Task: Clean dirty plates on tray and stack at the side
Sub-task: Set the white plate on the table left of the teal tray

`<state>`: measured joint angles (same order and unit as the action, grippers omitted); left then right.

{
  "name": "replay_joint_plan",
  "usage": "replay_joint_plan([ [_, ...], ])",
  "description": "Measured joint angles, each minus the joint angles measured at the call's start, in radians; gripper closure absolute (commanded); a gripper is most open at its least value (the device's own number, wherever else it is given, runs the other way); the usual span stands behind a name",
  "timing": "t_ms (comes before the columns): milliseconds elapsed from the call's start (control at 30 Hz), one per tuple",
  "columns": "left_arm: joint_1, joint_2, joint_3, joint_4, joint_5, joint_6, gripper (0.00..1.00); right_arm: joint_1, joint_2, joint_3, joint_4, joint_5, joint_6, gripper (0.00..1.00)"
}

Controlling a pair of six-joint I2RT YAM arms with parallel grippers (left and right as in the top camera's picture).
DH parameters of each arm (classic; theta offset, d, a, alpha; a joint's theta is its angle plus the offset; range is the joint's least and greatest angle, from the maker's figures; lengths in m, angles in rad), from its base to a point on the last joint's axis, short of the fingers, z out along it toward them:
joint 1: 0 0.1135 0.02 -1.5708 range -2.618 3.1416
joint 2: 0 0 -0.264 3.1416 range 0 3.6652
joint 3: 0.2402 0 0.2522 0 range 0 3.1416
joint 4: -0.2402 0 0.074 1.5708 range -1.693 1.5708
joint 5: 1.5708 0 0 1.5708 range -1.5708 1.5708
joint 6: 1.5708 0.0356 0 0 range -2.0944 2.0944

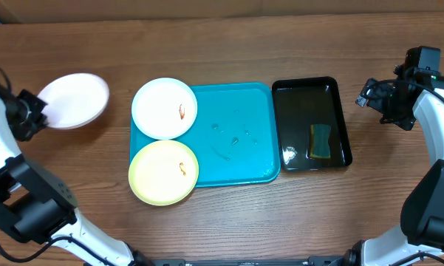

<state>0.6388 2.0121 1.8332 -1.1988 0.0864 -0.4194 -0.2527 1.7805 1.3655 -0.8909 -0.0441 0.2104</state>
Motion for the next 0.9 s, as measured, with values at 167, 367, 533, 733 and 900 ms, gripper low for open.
replay_joint_plan([
  [167, 0.000, -0.010, -0.080, 0.068, -0.052, 0.007, 0.96, 0.000, 0.000, 0.000, 0.000, 0.000, 0.000, 0.00],
  [367, -0.004, -0.010, -0.215, 0.163, -0.096, 0.007, 0.96, 0.000, 0.000, 0.000, 0.000, 0.000, 0.000, 0.00],
  [533, -0.005, -0.010, -0.261, 0.198, -0.094, 0.007, 0.91, 0.000, 0.000, 0.000, 0.001, 0.000, 0.000, 0.00],
  [733, -0.019, -0.010, -0.266, 0.200, -0.064, 0.031, 0.00, 0.000, 0.000, 0.000, 0.000, 0.000, 0.000, 0.00],
  [900, -0.022, -0.010, -0.245, 0.120, 0.056, 0.061, 0.09, 0.000, 0.000, 0.000, 0.000, 0.000, 0.000, 0.00],
])
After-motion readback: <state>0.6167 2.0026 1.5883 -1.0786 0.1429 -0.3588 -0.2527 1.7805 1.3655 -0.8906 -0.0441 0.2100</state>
